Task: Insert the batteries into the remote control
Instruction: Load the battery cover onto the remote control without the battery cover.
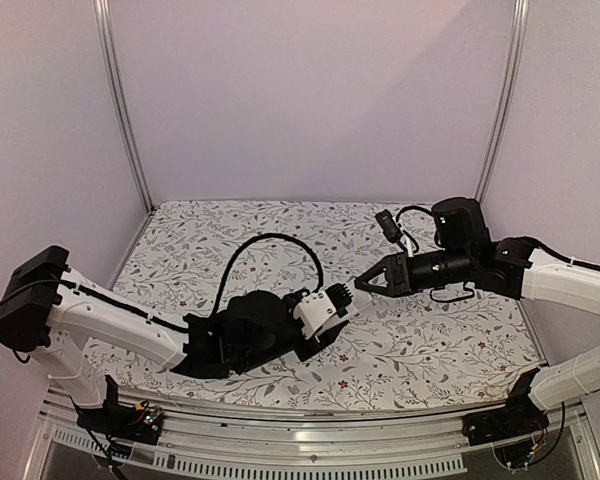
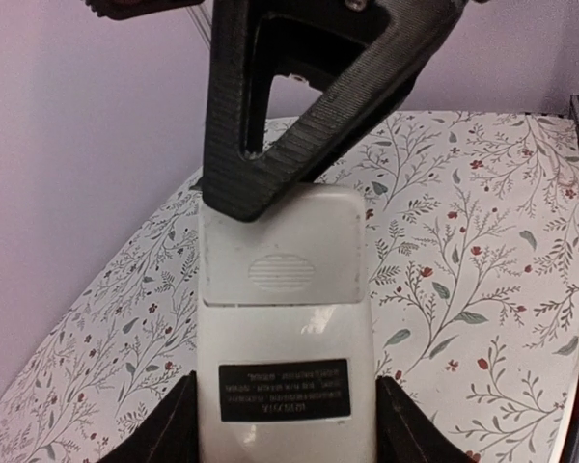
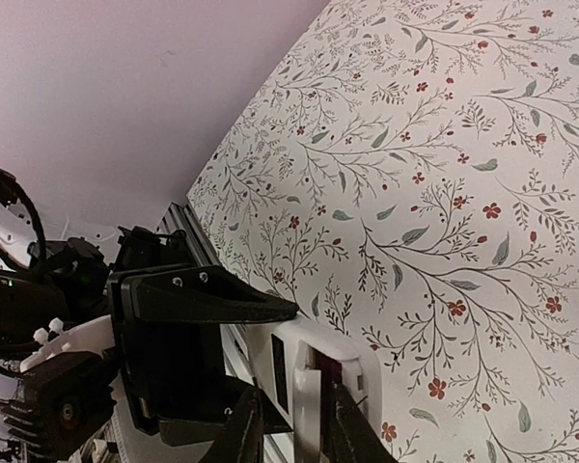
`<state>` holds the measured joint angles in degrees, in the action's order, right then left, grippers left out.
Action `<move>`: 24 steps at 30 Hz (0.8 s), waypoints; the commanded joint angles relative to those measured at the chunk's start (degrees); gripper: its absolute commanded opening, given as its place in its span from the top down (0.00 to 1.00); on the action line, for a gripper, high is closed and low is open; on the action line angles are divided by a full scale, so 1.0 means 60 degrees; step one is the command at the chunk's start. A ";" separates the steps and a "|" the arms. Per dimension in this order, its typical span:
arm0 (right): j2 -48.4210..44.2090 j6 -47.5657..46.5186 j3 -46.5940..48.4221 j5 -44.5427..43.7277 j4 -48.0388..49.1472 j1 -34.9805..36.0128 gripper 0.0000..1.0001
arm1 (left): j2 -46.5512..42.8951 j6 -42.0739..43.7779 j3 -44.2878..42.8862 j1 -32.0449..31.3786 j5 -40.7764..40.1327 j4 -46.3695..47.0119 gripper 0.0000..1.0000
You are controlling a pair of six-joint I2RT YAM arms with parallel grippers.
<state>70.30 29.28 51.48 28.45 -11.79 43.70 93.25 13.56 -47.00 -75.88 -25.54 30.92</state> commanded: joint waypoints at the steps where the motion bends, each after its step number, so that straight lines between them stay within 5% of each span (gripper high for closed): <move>1: 0.0171 -0.0207 0.0242 -0.0796 -0.0790 -0.0077 0.76 | -0.0467 -0.0667 -0.0355 -0.0162 0.0361 0.0123 1.00; 15: 0.0293 -0.0453 0.0681 -0.0936 -0.1185 -0.0077 0.65 | -0.0516 -0.0766 -0.0269 -0.0055 0.0421 0.0077 1.00; 24: 0.0275 -0.0558 0.0930 -0.0595 -0.1286 -0.0077 0.43 | -0.0571 -0.0679 -0.0223 -0.0059 0.0418 0.0101 1.00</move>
<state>71.75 26.61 55.02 24.34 -18.17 43.38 92.23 9.50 -47.42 -75.85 -23.46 29.30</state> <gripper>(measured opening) 0.538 0.541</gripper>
